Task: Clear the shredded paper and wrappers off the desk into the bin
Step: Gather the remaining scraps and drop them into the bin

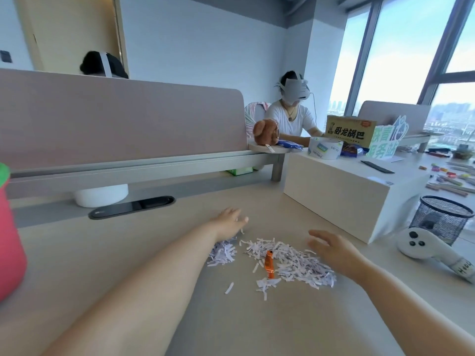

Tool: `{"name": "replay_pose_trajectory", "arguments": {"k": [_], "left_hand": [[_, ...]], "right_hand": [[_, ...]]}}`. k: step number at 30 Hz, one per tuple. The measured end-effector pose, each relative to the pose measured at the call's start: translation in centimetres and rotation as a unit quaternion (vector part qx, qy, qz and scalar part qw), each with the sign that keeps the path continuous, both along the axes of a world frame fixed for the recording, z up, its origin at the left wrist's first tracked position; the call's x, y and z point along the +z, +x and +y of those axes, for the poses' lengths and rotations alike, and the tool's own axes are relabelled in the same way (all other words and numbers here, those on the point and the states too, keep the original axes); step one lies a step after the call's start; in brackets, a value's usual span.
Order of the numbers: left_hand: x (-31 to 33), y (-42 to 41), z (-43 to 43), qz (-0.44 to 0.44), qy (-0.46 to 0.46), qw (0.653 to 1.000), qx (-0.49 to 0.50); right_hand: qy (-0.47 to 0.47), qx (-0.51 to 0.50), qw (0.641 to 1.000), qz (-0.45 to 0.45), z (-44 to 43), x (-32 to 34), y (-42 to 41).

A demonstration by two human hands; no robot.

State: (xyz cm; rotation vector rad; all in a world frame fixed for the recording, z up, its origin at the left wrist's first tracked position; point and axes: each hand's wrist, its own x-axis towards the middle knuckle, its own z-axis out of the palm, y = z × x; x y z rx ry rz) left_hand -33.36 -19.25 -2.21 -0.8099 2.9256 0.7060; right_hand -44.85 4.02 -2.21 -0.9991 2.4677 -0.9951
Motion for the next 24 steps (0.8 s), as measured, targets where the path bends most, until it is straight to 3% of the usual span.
{"name": "replay_pose_trajectory", "arguments": {"k": [2, 6, 11, 13, 15, 19, 24], "left_hand": [[-0.4, -0.7, 0.9, -0.023, -0.005, 0.999, -0.046], [-0.7, 1.0, 2.1, 0.029, 0.026, 0.993, -0.108], [-0.6, 7.1, 3.9, 0.074, 0.062, 0.983, -0.157], [-0.3, 9.5, 4.3, 0.092, 0.024, 0.983, -0.159], [-0.2, 11.6, 4.4, 0.043, -0.037, 0.99, -0.133], [-1.6, 11.9, 5.5, -0.095, -0.105, 0.986, -0.085], [-2.3, 6.6, 5.7, -0.043, -0.128, 0.986, -0.098]], "right_hand": [[0.048, 0.02, 0.999, -0.002, 0.6, -1.0, -0.2], [0.122, 0.082, 0.987, 0.071, 0.3, -1.6, 0.4], [0.026, 0.152, 0.987, -0.04, 0.5, -1.1, 2.5], [-0.015, 0.153, 0.984, -0.094, 0.8, -0.4, 3.4], [-0.033, 0.165, 0.98, -0.107, 1.4, 0.0, 3.8], [0.092, 0.192, 0.974, 0.076, 1.3, -0.9, 4.2], [0.123, 0.176, 0.962, 0.166, -1.7, -2.0, 4.0]]}}
